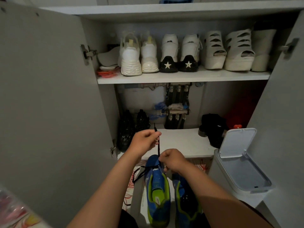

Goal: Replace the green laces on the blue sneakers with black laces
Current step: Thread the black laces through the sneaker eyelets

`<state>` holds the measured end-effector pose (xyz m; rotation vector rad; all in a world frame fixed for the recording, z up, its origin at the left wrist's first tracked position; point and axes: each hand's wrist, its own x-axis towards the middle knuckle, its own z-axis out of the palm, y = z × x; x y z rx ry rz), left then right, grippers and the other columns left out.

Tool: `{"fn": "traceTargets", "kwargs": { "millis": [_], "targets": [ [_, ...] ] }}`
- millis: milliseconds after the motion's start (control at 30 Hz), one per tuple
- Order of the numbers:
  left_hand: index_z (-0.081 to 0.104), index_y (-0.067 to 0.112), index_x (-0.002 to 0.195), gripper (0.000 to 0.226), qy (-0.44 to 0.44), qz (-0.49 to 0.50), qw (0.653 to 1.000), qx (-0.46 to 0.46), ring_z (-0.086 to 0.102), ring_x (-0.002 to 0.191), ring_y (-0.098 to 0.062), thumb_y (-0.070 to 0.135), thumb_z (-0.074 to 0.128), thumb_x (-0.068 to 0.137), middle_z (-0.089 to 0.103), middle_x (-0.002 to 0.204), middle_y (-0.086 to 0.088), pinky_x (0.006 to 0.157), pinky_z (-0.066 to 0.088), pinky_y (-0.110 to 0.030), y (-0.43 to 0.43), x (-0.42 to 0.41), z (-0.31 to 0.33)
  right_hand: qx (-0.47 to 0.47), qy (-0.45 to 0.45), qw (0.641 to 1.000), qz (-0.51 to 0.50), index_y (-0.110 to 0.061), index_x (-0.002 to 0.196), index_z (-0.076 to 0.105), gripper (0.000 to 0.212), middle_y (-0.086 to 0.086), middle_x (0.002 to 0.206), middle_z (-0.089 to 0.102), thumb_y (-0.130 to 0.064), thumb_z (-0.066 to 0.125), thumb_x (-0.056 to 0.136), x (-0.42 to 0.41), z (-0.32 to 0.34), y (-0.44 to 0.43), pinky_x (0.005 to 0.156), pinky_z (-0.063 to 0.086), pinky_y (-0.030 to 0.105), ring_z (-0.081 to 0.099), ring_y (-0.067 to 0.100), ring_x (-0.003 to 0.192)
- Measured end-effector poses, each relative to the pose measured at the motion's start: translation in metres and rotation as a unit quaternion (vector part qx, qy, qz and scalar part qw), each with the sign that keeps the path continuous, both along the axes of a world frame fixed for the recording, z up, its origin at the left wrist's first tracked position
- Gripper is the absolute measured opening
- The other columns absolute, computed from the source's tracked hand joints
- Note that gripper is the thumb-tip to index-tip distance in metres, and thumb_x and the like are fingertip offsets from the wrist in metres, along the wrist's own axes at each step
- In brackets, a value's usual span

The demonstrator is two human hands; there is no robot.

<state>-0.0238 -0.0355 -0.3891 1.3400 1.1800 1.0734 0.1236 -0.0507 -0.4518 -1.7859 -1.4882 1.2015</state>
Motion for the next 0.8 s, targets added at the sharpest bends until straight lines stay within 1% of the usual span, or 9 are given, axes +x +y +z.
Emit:
{"fn": "traceTargets", "kwargs": {
  "millis": [67, 133, 233, 333, 433, 567, 667, 733, 800],
  "targets": [
    [0.074, 0.019, 0.091, 0.009, 0.001, -0.007, 1.0, 0.001, 0.064, 0.069, -0.007, 0.024, 0.066, 0.093, 0.071, 0.077, 0.006, 0.074, 0.056, -0.028, -0.003, -0.002, 0.0, 0.013, 0.015, 1.0, -0.011, -0.014, 0.089, 0.069, 0.015, 0.015, 0.077, 0.071, -0.023, 0.059, 0.097, -0.002, 0.004, -0.001, 0.041, 0.041, 0.017, 0.066, 0.019, 0.054],
    [0.067, 0.023, 0.114, 0.02, 0.023, -0.01, 1.0, -0.007, 0.064, 0.071, -0.009, 0.016, 0.06, 0.096, 0.07, 0.088, 0.001, 0.076, 0.057, -0.033, -0.004, -0.003, -0.004, 0.029, 0.05, 0.998, -0.026, -0.01, 0.093, 0.066, 0.017, 0.013, 0.08, 0.068, -0.021, 0.056, 0.1, -0.004, 0.012, -0.002, 0.037, 0.039, 0.016, 0.066, 0.017, 0.051],
    [0.055, 0.018, 0.131, 0.038, 0.112, -0.012, 0.993, -0.023, 0.062, 0.074, -0.01, 0.005, 0.055, 0.095, 0.064, 0.093, -0.001, 0.062, 0.05, -0.019, -0.005, -0.004, -0.013, 0.074, 0.12, 0.989, -0.044, -0.002, 0.097, 0.063, 0.021, 0.011, 0.087, 0.067, -0.019, 0.052, 0.102, -0.009, 0.027, -0.005, 0.037, 0.038, 0.016, 0.064, 0.018, 0.049],
    [0.063, 0.015, 0.12, 0.038, 0.22, -0.073, 0.972, -0.034, 0.059, 0.087, -0.014, -0.002, 0.055, 0.087, 0.064, 0.098, 0.002, 0.074, 0.048, -0.023, -0.006, -0.006, -0.02, 0.133, 0.169, 0.975, -0.06, -0.007, 0.093, 0.064, 0.017, 0.007, 0.084, 0.068, -0.016, 0.053, 0.102, -0.012, 0.041, -0.011, 0.044, 0.043, 0.017, 0.059, 0.017, 0.047],
    [0.07, 0.014, 0.089, 0.006, 0.24, -0.126, 0.961, -0.061, 0.061, 0.068, -0.008, 0.017, 0.065, 0.089, 0.066, 0.081, -0.002, 0.064, 0.049, -0.02, -0.01, -0.004, -0.025, 0.157, 0.204, 0.963, -0.083, -0.001, 0.095, 0.066, 0.018, 0.013, 0.085, 0.07, -0.013, 0.054, 0.101, -0.011, 0.047, -0.013, 0.042, 0.04, 0.017, 0.054, 0.016, 0.045],
    [0.073, 0.001, 0.085, 0.031, 0.266, -0.107, 0.957, -0.038, 0.061, 0.067, -0.015, 0.032, 0.071, 0.088, 0.068, 0.075, -0.013, 0.065, 0.046, -0.027, -0.007, -0.002, -0.027, 0.155, 0.205, 0.962, -0.09, 0.0, 0.097, 0.068, 0.017, 0.017, 0.087, 0.07, -0.011, 0.055, 0.1, -0.008, 0.046, -0.012, 0.041, 0.039, 0.016, 0.053, 0.013, 0.042],
    [0.071, 0.001, 0.077, 0.029, 0.223, -0.049, 0.974, 0.001, 0.061, 0.065, -0.015, 0.027, 0.07, 0.089, 0.072, 0.078, -0.015, 0.064, 0.049, -0.028, -0.006, -0.003, -0.021, 0.126, 0.203, 0.967, -0.09, -0.009, 0.104, 0.069, 0.018, 0.008, 0.095, 0.073, -0.016, 0.053, 0.101, -0.006, 0.042, -0.01, 0.05, 0.045, 0.018, 0.057, 0.015, 0.047],
    [0.069, 0.002, 0.072, 0.029, 0.138, -0.002, 0.99, 0.023, 0.06, 0.061, -0.016, 0.023, 0.068, 0.092, 0.07, 0.074, -0.016, 0.062, 0.052, -0.029, -0.006, -0.003, -0.014, 0.084, 0.173, 0.979, -0.072, -0.016, 0.113, 0.069, 0.022, 0.005, 0.104, 0.072, -0.023, 0.051, 0.102, -0.005, 0.036, -0.008, 0.059, 0.048, 0.022, 0.06, 0.018, 0.052],
    [0.071, 0.007, 0.073, 0.023, 0.028, 0.038, 0.999, 0.021, 0.057, 0.057, -0.014, 0.017, 0.066, 0.093, 0.069, 0.071, -0.011, 0.059, 0.052, -0.028, -0.005, -0.001, -0.005, 0.039, 0.138, 0.989, -0.031, -0.015, 0.119, 0.067, 0.024, 0.007, 0.11, 0.071, -0.018, 0.053, 0.1, -0.006, 0.028, -0.007, 0.054, 0.048, 0.02, 0.063, 0.017, 0.053]
  ]
}}
